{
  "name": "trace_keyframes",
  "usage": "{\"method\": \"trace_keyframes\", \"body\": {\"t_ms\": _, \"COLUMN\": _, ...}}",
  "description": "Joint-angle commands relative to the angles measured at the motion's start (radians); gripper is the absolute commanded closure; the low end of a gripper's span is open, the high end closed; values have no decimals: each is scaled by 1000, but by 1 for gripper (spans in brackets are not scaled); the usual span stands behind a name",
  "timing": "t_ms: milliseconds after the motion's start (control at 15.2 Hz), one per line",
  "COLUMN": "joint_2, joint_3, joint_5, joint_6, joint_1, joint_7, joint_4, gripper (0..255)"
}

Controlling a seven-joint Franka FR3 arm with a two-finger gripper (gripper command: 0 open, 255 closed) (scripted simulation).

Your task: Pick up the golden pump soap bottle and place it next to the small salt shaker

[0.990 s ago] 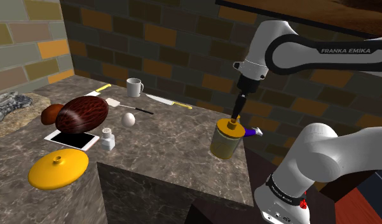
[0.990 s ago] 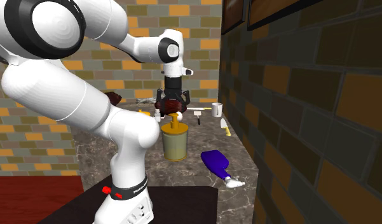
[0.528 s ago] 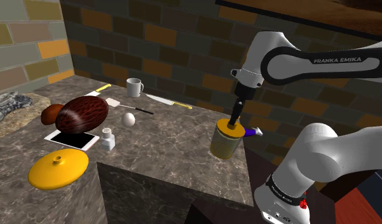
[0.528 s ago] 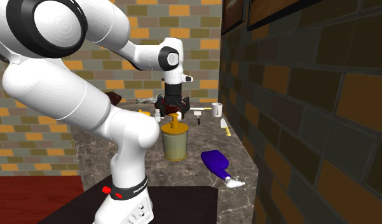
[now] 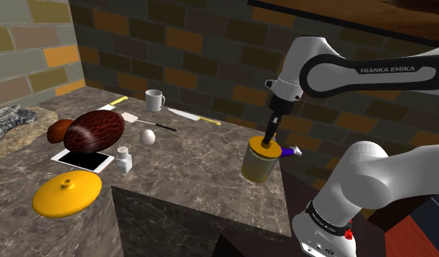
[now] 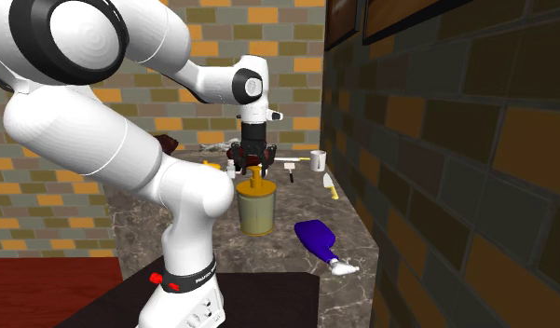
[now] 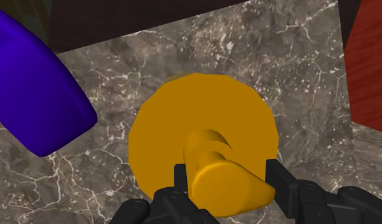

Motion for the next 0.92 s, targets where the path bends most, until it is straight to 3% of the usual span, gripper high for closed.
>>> {"method": "trace_keyframes", "body": {"t_ms": 0, "joint_2": 0, "joint_3": 0, "joint_5": 0, "joint_6": 0, "joint_1": 0, "joint_7": 0, "joint_4": 0, "gripper": 255}}
{"method": "trace_keyframes", "body": {"t_ms": 396, "joint_2": 0, "joint_3": 0, "joint_5": 0, "joint_6": 0, "joint_1": 0, "joint_7": 0, "joint_4": 0, "gripper": 255}}
{"method": "trace_keyframes", "body": {"t_ms": 858, "joint_2": -15, "joint_3": 2, "joint_5": 1, "joint_6": -102, "joint_1": 1, "joint_7": 3, "joint_4": 87, "gripper": 255}}
